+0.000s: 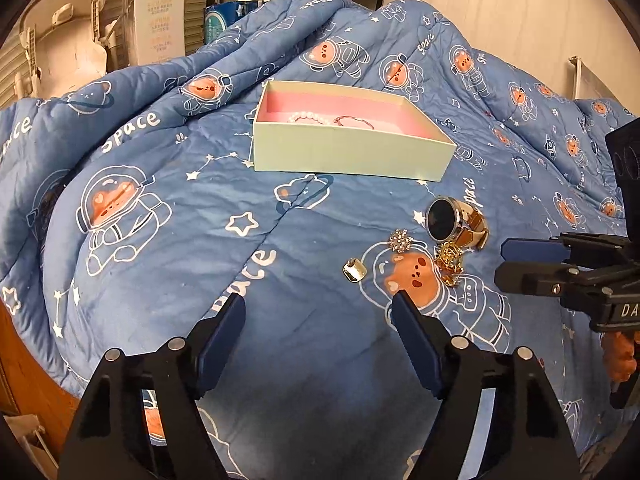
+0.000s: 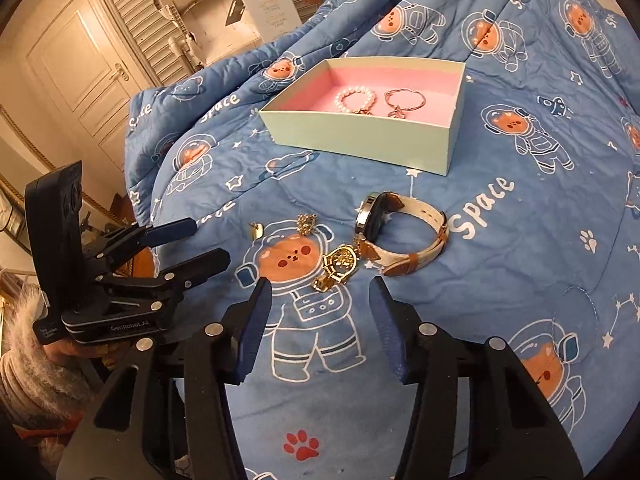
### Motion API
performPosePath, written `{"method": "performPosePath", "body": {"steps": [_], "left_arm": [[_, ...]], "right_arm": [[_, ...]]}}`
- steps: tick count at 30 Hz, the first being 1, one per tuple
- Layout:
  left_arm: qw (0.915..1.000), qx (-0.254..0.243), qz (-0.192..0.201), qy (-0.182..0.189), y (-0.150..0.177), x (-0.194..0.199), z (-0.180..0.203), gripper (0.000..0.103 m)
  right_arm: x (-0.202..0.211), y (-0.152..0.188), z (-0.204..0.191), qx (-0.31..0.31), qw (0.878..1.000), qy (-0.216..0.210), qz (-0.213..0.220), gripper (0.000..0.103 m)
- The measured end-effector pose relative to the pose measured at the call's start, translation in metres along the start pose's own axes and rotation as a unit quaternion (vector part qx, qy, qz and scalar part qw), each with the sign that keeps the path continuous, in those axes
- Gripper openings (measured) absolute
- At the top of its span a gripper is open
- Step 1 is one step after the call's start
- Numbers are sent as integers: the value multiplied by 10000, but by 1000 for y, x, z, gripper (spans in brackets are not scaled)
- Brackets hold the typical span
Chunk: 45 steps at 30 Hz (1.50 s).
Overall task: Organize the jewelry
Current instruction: 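Grasp the small gold ring on the quilt with the left tool, then close the right tool on the watch case beside the gold charms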
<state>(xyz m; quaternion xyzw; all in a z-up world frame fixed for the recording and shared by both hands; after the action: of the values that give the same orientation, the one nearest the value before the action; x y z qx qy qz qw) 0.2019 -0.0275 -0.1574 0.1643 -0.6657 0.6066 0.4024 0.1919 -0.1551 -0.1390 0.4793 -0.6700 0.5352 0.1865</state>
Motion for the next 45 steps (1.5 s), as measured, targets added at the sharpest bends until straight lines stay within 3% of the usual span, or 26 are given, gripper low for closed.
{"method": "performPosePath", "body": {"steps": [4, 9, 20, 28, 30, 37, 45], "left_arm": [[10000, -21, -16, 19, -1, -4, 1, 62], [9999, -99, -14, 104, -5, -8, 5, 55], [9981, -572, -127, 197, -13, -31, 22, 40], [9976, -610, -119, 304, -12, -32, 28, 18], [9974, -645, -117, 302, -10, -32, 30, 15], [9981, -542, -21, 298, -9, -30, 29, 15], [9986, -437, 37, 290, -7, -25, 28, 14]], "right_arm": [[3, -11, 22, -59, 9988, 472, 149, 50], [6, -24, 49, -301, 9968, 705, 247, 40], [-7, -48, 67, -527, 9949, 840, 199, 28], [-30, -39, 70, -568, 9945, 863, -147, 26], [-37, -34, 72, -598, 9939, 895, -246, 21], [-39, -30, 78, -789, 9927, 881, -231, 13], [-27, -27, 73, -797, 9895, 1167, 311, 10]]}}
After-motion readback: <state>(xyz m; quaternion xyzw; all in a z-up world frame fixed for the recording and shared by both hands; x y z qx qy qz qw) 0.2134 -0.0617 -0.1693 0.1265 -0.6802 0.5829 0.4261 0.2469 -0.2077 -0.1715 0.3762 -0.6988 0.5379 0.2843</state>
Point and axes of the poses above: each gripper's, at about its wrist camera, not at the fingertips, and x roughly against the way its jaws point, z to its right, y to its underside, the point moved 10 cm from there along -x, roughly the way its jaws point, and after that the axes turned 4 degrees about -x, right-handed, at the moved point
